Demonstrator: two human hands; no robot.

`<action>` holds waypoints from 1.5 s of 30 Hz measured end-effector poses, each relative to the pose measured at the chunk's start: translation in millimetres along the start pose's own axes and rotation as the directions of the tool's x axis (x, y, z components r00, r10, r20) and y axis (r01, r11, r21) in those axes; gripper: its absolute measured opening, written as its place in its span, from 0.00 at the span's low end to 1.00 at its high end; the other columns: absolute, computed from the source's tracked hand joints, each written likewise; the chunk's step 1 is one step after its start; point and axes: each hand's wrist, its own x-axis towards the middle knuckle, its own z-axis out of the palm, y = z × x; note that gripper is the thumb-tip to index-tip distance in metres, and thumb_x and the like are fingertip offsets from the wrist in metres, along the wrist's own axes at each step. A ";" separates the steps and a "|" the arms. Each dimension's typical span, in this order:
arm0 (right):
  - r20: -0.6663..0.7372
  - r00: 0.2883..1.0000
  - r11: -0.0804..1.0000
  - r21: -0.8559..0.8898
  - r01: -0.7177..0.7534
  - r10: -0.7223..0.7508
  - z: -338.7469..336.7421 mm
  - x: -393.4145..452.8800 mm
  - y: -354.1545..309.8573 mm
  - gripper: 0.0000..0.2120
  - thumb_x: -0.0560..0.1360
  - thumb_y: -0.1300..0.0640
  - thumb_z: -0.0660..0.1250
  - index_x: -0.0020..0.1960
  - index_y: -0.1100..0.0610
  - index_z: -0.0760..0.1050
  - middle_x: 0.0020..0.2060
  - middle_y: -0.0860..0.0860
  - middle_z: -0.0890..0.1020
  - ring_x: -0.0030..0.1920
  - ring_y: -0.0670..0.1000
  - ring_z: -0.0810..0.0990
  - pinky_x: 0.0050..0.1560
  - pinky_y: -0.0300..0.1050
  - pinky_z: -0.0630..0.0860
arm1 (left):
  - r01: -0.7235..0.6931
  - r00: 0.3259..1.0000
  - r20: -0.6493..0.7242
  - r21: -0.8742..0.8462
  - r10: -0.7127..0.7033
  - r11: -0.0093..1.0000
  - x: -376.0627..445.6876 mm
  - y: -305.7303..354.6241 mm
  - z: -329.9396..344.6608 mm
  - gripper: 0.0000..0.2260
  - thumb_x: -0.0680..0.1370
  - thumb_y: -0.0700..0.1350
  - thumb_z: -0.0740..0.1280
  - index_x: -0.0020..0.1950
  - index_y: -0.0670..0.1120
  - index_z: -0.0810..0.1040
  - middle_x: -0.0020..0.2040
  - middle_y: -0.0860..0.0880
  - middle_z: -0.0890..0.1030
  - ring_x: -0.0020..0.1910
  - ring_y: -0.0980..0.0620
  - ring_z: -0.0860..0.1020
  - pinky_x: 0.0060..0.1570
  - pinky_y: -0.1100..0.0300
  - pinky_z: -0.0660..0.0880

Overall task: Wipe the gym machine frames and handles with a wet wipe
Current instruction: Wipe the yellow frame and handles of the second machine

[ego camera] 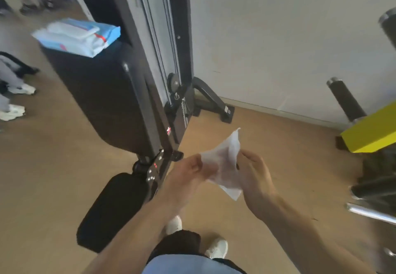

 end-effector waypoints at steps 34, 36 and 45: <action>0.546 0.784 0.711 -0.422 0.563 -0.297 417.2 -244.2 121.9 0.02 0.75 0.53 0.73 0.45 0.46 0.84 0.39 0.38 0.85 0.44 0.34 0.81 0.43 0.25 0.70 | 0.185 0.657 -0.751 0.071 -0.070 0.980 -360.7 -195.7 -374.3 0.03 0.75 0.44 0.73 0.44 0.52 0.87 0.35 0.57 0.82 0.30 0.64 0.77 0.29 0.76 0.68; 0.569 0.769 0.688 -0.434 0.582 -0.291 445.4 -226.3 114.3 0.01 0.75 0.50 0.71 0.44 0.45 0.80 0.47 0.37 0.82 0.51 0.38 0.78 0.52 0.34 0.69 | 0.217 0.624 -0.779 0.092 -0.065 0.972 -349.9 -192.4 -400.4 0.04 0.76 0.48 0.72 0.44 0.49 0.85 0.39 0.57 0.80 0.36 0.60 0.77 0.33 0.74 0.68; 0.684 0.719 0.987 -0.162 -0.018 0.125 574.2 -161.4 38.9 0.21 0.77 0.43 0.68 0.56 0.61 0.77 0.50 0.62 0.84 0.46 0.58 0.83 0.54 0.59 0.80 | 0.119 0.632 -0.770 -0.014 -0.086 0.993 -282.7 -147.7 -523.0 0.13 0.81 0.53 0.65 0.42 0.46 0.77 0.34 0.54 0.76 0.36 0.55 0.70 0.37 0.59 0.65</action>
